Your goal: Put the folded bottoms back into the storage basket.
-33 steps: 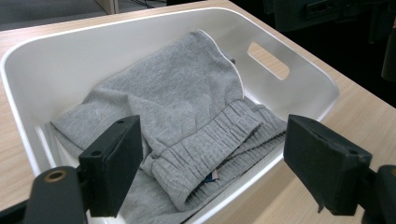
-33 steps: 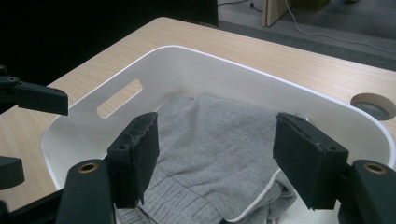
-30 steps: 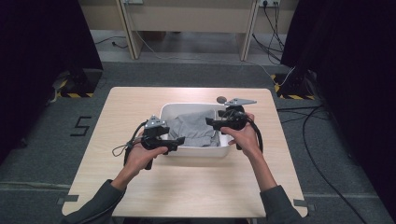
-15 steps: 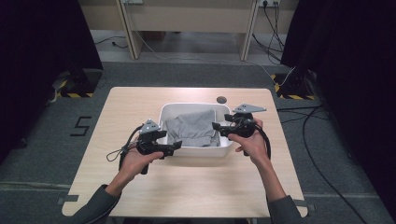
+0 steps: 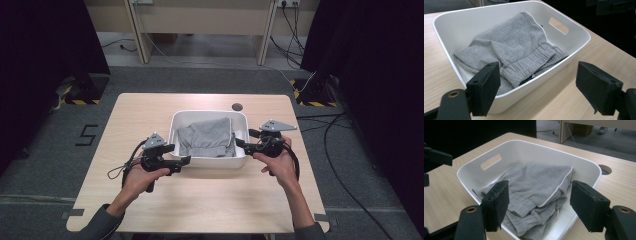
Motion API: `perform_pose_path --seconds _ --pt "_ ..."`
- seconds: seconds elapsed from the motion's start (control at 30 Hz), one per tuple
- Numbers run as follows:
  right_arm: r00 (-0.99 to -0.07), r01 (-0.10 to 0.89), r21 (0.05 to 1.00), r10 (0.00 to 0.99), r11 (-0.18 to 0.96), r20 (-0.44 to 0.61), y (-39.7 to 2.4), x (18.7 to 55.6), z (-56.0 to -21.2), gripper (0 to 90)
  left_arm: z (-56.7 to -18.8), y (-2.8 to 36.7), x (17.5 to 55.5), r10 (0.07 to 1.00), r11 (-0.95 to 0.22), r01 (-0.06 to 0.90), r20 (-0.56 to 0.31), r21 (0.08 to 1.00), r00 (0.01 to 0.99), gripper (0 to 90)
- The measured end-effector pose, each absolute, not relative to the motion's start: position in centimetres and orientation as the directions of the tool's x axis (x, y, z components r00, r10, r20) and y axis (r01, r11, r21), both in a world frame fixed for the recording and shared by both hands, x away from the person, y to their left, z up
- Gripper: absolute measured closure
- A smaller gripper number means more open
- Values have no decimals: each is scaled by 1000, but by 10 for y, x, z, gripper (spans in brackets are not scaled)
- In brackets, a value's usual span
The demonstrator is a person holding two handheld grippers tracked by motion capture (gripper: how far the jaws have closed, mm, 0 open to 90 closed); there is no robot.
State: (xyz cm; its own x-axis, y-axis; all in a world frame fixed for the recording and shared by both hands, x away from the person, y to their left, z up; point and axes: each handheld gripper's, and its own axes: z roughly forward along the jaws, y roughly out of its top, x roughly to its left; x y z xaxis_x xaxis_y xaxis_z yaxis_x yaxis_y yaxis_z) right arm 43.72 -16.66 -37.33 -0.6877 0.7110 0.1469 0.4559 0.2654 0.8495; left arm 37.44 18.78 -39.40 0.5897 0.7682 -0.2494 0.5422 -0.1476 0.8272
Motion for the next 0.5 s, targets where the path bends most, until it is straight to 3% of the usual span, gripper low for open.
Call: perform_pose_path --seconds 0.5 --pt "-686 441 863 712 244 149 -179 412 -384 324 -402 194 356 756 -144 534 -256 833 603 195"
